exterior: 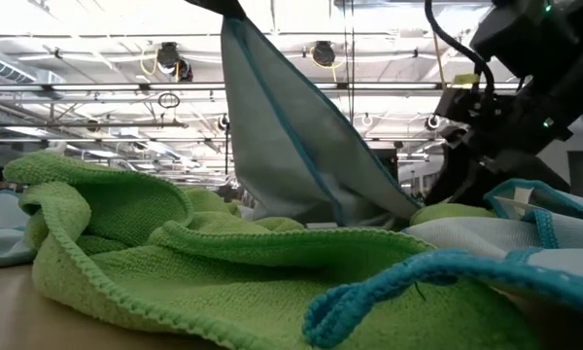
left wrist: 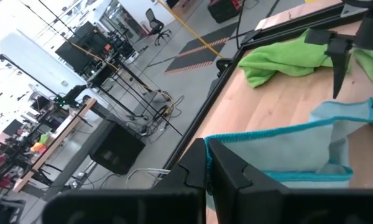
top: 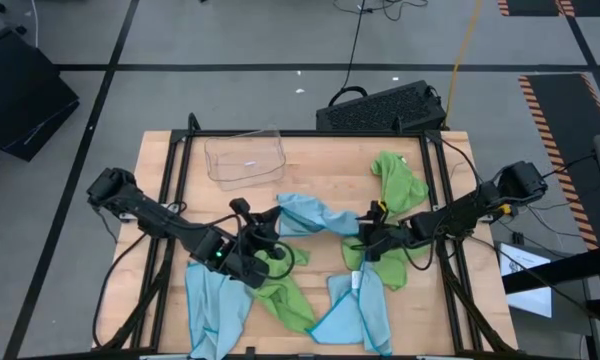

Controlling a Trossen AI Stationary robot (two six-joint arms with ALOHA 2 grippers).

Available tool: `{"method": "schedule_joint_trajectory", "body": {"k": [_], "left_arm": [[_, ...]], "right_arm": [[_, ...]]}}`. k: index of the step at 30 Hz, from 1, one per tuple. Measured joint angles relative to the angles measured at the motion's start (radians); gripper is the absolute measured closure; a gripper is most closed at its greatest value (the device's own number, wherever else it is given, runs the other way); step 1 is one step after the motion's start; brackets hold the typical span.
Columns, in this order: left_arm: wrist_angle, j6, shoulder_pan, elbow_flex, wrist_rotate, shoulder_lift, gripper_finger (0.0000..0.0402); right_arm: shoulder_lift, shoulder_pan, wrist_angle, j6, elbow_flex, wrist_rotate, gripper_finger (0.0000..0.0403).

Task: Fold microfiber towels
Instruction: Fold the top center blue microfiber cloth

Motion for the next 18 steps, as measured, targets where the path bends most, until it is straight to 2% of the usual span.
{"method": "schedule_joint_trajectory", "body": {"k": [3, 6, 12, 18], "left_arm": [[0.000, 0.000, 0.007, 0.000, 0.000, 0.000, 0.0395], [0.000, 0.001, 0.017, 0.000, 0.002, 0.000, 0.0391], [0.000, 0.009, 0.058, 0.000, 0.099, 0.000, 0.0395], [-0.001, 0.007, 0.080, 0.000, 0.131, 0.000, 0.0397]], "right_arm": [[0.001, -0.011, -0.039, 0.048, 0.000, 0.003, 0.0199], [0.001, -0.015, -0.002, 0.070, 0.000, -0.006, 0.0210], [0.000, -0.012, 0.120, 0.024, 0.000, -0.159, 0.0214], [0.000, -0.004, 0.072, 0.052, 0.000, -0.101, 0.0202]]}}
